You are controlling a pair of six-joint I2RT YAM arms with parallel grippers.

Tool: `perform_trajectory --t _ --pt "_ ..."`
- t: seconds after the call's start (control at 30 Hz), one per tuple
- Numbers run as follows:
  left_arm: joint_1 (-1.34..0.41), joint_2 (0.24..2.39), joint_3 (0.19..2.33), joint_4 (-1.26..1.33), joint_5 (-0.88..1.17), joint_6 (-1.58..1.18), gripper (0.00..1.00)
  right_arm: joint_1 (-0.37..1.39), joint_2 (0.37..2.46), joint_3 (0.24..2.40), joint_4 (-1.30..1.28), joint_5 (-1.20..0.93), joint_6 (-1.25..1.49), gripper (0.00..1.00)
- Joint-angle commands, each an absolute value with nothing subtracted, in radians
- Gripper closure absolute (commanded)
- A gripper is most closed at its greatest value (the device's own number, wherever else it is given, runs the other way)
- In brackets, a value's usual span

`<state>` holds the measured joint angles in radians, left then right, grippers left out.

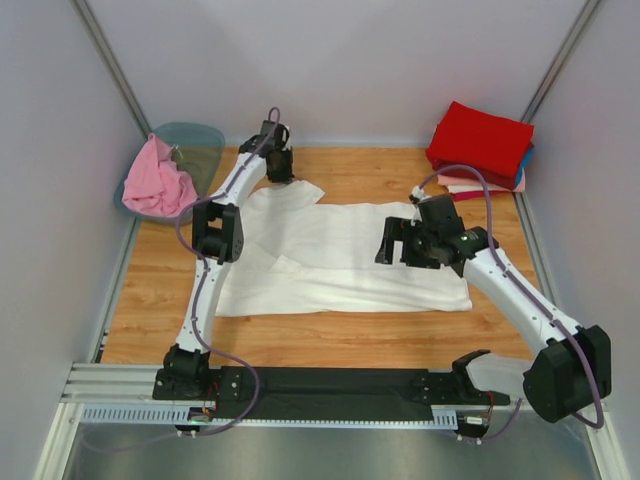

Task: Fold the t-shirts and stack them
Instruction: Fold the tshirt

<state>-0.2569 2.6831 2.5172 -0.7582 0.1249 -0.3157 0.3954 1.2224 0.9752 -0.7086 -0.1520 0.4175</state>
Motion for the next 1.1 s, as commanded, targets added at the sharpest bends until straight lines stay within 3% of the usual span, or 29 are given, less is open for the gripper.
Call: perform_trajectory --t 0.0,0.17,0.33,0.63,0.7,0.77,0.9,1.07 --pt "-0.252 2.659 2.464 -0.83 0.057 -0.296 1.0 0.384 1.186 0.991 -0.704 -0.164 0.408 0.0" --pt "-0.253 2.416 2.321 -0.723 0.04 -0.304 1.0 0.339 1.2 1.012 -0.658 -0.121 0.437 0.0" --pt "-0.253 2.242 2.329 -0.744 0.014 -0.273 1.0 0.31 1.27 1.074 -0.617 -0.149 0.451 0.01" --pt "-0.253 2.124 2.108 -0.644 0.093 -0.238 1.0 0.308 1.313 1.08 -0.583 -0.176 0.48 0.02" --pt "-0.253 2.214 2.156 -0.64 0.148 -0.204 0.7 0.307 1.296 1.053 -0.578 -0.187 0.483 0.02" --pt "-0.253 2.301 2.238 -0.696 0.156 -0.187 0.49 0.307 1.279 1.032 -0.58 -0.187 0.486 0.02" --pt "-0.253 2.506 2.468 -0.773 0.086 -0.152 0.43 0.308 1.214 0.991 -0.604 -0.184 0.482 0.02" --pt "-0.253 2.546 2.438 -0.69 -0.035 -0.046 0.37 0.307 1.149 0.94 -0.63 -0.224 0.489 0.02"
